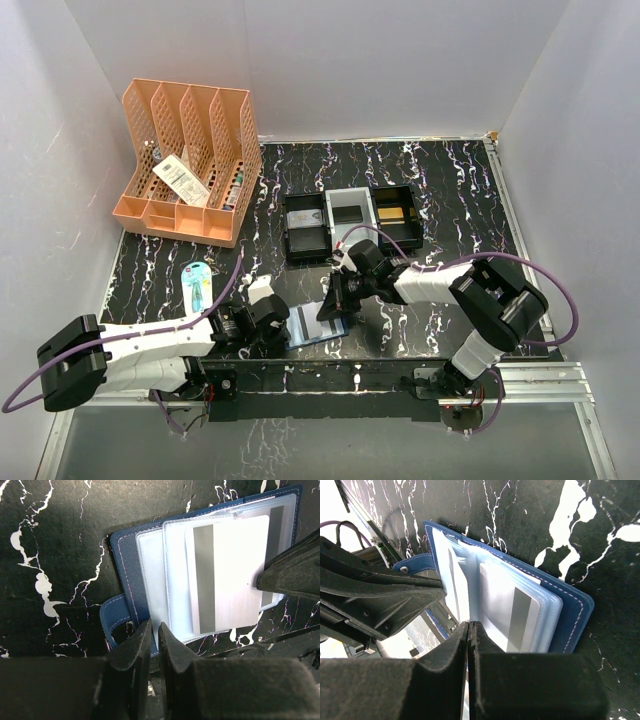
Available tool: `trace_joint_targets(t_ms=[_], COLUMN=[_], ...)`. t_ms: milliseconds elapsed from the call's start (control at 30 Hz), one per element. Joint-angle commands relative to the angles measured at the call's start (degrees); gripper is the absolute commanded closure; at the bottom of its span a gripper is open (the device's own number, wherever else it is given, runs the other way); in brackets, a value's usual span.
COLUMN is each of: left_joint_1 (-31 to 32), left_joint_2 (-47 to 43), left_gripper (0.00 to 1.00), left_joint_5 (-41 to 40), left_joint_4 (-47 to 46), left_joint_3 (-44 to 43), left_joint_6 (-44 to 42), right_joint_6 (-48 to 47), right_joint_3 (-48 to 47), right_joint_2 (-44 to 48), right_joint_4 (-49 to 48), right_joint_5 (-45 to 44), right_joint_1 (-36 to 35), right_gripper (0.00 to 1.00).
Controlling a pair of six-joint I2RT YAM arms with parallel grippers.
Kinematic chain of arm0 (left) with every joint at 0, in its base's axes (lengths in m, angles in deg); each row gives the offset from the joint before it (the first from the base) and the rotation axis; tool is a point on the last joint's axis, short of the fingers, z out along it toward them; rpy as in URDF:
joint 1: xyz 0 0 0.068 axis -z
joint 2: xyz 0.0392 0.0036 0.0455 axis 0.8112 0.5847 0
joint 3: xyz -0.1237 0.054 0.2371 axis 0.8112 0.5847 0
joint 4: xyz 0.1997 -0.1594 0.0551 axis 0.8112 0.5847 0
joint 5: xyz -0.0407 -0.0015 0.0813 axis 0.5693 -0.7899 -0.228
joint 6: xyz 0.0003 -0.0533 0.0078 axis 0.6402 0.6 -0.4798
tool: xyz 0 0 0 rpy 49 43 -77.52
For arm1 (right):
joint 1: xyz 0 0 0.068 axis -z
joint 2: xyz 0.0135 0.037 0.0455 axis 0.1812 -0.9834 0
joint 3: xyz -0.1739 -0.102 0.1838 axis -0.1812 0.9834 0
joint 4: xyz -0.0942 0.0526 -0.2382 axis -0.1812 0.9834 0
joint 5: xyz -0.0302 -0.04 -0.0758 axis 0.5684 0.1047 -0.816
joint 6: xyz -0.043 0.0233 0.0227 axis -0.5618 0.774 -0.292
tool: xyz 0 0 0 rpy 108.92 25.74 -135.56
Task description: Take the credit cards out of the card holder
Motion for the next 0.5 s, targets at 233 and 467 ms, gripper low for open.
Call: trace_joint_targets(t_ms=[233,467], left_joint_1=[0.25,0.22], left_joint_2=[-4.79,-8.49], left_gripper=[0.81,0.61], left_joint_5=[-1.53,2.99], left_joint_4=[2.64,-7.07], left_joint_3=[-1.61,-3.55], left_joint_6=[-2.31,-7.19], right_joint_6=[-1.12,-0.29], right_joint_3=[0.51,0.98], right_joint_2=[-0.43,-1.18], right_joint_4=[-2.22,-3.17], right_joint_5=[2.08,1.16], right_joint_1=[0.49,0.57], right_gripper=[1.00,1.00])
